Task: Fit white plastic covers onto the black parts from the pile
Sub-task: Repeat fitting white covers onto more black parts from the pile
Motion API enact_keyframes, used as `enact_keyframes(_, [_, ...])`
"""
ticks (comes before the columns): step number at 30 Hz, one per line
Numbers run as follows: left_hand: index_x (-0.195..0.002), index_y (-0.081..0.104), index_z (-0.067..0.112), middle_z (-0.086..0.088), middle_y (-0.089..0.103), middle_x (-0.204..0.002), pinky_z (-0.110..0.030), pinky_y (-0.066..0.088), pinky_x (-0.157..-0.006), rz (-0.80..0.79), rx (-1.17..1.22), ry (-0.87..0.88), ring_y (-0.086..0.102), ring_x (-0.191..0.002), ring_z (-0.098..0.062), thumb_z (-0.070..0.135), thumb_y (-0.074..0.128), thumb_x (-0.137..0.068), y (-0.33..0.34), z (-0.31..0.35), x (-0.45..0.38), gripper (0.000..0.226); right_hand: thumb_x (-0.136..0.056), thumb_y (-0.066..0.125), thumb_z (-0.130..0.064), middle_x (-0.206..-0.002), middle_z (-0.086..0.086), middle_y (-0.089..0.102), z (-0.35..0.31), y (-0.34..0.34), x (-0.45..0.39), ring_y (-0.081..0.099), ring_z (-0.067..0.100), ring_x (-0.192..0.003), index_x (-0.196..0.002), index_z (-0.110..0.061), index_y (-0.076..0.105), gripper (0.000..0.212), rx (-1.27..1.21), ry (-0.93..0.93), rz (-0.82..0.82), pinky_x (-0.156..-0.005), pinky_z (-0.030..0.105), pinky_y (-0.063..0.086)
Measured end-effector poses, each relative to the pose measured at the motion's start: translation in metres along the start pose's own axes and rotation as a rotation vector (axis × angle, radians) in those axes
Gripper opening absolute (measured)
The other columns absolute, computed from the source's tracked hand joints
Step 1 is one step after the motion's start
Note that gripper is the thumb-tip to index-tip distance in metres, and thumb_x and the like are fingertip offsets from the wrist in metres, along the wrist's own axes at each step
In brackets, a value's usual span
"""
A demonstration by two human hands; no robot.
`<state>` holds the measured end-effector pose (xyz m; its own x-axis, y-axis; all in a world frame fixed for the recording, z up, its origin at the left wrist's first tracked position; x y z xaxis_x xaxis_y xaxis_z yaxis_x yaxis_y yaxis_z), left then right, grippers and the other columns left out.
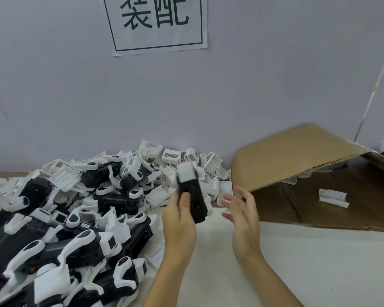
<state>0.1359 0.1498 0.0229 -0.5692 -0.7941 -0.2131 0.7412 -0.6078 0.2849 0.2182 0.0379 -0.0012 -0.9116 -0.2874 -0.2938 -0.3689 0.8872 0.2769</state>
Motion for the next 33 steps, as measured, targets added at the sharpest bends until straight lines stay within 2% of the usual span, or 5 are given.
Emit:
enact_keyframes(4, [-0.109,0.068,0.011,-0.004,0.073,-0.097,-0.032,0.046,-0.085,0.032,0.341,-0.255,0.066,-0.096,-0.021,0.043,0.052,-0.097,-0.007,-0.001,-0.005,0.038,-0.1,0.05,-0.005,-0.103,-0.003,0.071,0.005,0.001,-0.001,0.068,0.012,-0.096,-0.112,-0.03,0.058,0.029,0.09,0.082,-0.027,-0.074,0.027,0.051])
enact_keyframes(10, [-0.072,0.062,0.012,-0.001,0.06,-0.061,-0.022,0.049,-0.048,0.045,0.315,-0.344,0.059,-0.051,-0.011,0.027,0.077,-0.071,-0.005,-0.002,-0.001,0.021,-0.097,0.051,-0.002,-0.096,-0.002,0.072,0.006,0.003,-0.001,0.068,0.005,-0.082,-0.105,-0.024,0.064,0.026,0.155,0.139,-0.059,-0.066,0.022,0.051])
enact_keyframes(15, [-0.084,0.066,0.009,-0.008,0.061,-0.075,-0.031,0.048,-0.076,-0.019,0.491,-0.37,0.06,-0.07,-0.019,0.037,0.067,-0.077,-0.004,-0.006,-0.006,0.029,-0.095,0.05,0.003,-0.075,0.004,0.073,0.007,0.005,-0.001,0.069,0.015,-0.071,-0.097,-0.015,0.07,0.026,0.16,0.189,-0.147,-0.062,0.022,0.05])
enact_keyframes(22, [-0.117,0.06,0.001,-0.015,0.074,-0.096,-0.04,0.054,-0.077,0.008,0.327,-0.318,0.072,-0.083,-0.026,0.023,0.053,-0.098,-0.009,-0.004,-0.003,0.03,-0.078,0.058,-0.012,-0.097,0.01,0.074,0.01,0.021,0.01,0.073,0.03,-0.084,-0.118,-0.018,0.064,0.041,-0.046,0.386,-0.491,-0.072,0.03,0.051])
enact_keyframes(33, [-0.11,0.067,0.006,-0.014,0.075,-0.088,-0.04,0.059,-0.071,-0.023,0.103,-0.328,0.072,-0.079,-0.029,0.013,0.046,-0.105,-0.006,-0.01,-0.002,0.023,-0.099,0.055,-0.003,-0.098,0.014,0.077,0.017,0.025,0.013,0.074,0.024,-0.092,-0.103,-0.012,0.073,0.02,-0.056,0.381,-0.404,-0.077,0.029,0.057])
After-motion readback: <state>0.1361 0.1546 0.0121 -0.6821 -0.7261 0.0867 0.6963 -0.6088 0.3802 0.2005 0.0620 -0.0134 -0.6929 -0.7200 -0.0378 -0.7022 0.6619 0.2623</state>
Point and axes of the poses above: each hand's wrist, its own x-axis away from the middle knuckle, its own y-axis out of the palm, z = x × y, the point moved 4 cm from there along -x, towards the middle knuckle
